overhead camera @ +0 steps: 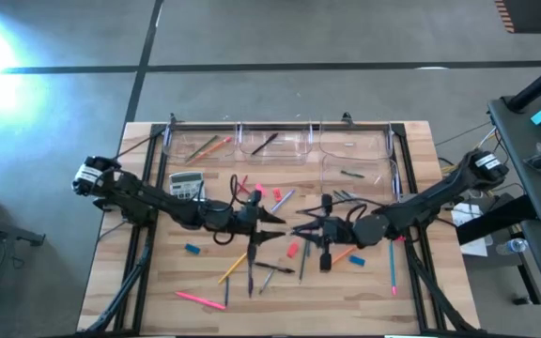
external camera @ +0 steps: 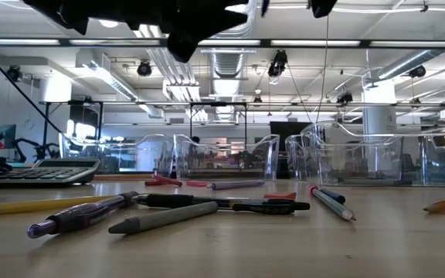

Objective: Sort crayons/erasers/pens/pencils in bins
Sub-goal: Put the blue crayon into the bottom transparent bin

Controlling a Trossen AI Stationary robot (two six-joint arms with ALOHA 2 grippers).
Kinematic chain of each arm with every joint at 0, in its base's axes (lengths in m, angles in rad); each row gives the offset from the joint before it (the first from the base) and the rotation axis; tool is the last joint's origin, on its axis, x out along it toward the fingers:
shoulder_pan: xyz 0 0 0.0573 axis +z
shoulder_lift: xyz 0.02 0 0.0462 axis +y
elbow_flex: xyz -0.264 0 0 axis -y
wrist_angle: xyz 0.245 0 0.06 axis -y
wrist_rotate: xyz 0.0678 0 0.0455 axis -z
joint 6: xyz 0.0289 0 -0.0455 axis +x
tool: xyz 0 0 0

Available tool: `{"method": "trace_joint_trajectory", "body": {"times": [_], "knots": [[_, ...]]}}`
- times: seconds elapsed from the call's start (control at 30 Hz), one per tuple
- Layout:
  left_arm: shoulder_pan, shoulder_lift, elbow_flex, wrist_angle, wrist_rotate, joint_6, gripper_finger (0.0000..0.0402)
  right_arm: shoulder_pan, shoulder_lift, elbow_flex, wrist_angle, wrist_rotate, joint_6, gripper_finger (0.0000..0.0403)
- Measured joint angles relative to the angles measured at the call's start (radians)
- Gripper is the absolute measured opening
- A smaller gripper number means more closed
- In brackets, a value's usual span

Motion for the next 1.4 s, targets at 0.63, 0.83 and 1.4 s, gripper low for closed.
{"method": "trace_joint_trajectory", "body": {"times": [0.63,0.83,1.4], "knots": [[-0.002,-0.107,-0.004,-0.228,-0.125,-0.027,0.0173,-0.411,-0.055,0.197,-1.412,0.0,0.383,0.002],[-0.005,-0.107,-0.004,-0.239,-0.124,-0.026,0.0173,-0.568,-0.062,0.061,-1.36,-0.096,0.285,0.002],[-0.005,-0.107,-0.003,-0.251,-0.121,-0.027,0.0173,-0.646,-0.08,-0.072,-1.194,-0.21,0.2,0.0085]]}}
